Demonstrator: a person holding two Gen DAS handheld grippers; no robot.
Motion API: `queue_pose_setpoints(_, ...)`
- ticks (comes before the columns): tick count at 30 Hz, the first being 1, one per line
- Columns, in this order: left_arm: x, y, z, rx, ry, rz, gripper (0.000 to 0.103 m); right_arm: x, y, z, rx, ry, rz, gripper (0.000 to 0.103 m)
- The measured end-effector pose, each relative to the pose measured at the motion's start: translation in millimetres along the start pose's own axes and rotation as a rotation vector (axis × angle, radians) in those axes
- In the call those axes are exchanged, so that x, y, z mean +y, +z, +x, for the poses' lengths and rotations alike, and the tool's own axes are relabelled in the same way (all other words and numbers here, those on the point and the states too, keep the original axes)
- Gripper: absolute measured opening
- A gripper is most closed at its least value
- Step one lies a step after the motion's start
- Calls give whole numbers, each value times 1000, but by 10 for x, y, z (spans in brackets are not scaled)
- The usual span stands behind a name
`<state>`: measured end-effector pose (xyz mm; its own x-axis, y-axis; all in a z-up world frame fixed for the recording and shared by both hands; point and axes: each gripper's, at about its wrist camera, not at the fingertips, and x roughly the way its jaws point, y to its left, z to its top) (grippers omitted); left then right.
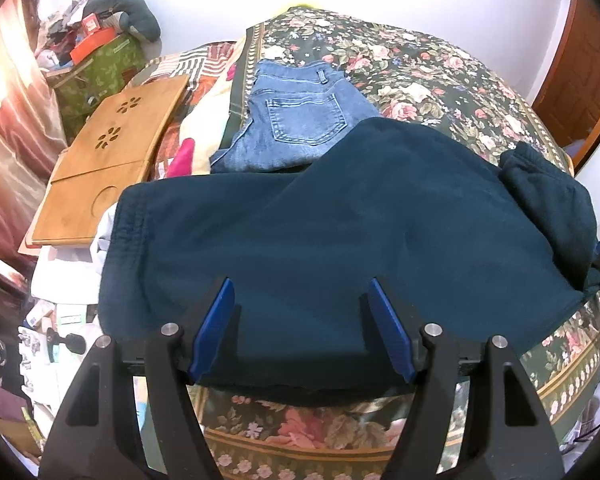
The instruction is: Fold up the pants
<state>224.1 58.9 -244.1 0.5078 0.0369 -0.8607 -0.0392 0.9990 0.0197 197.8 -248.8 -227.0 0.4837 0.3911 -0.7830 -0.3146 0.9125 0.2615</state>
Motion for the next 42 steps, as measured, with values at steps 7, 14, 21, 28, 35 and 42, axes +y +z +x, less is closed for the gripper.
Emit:
queue_pose_setpoints(7, -104, 13, 74, 16, -14, 11, 70, -240, 199, -50, -84, 43, 150, 55)
queue_pose_setpoints(14, -48, 16, 10, -13, 4, 21, 70, -507, 344, 497, -16, 33, 316, 56)
queue_pose_setpoints(21, 109, -8, 46, -8, 16, -21, 70, -395, 484, 489, -125, 111, 307, 17)
queue_pose_setpoints(28, 180, -13, 39, -12, 13, -56, 70, 409, 553, 306, -135, 183, -11, 14)
queue_pose_setpoints(35, 114, -2, -78, -26, -1, -35, 70, 887, 195, 513, 66, 195, -207, 36)
queue_pose_setpoints(42, -195, 174, -175, -49, -46, 19, 70, 563, 101, 133, 17, 198, -103, 46)
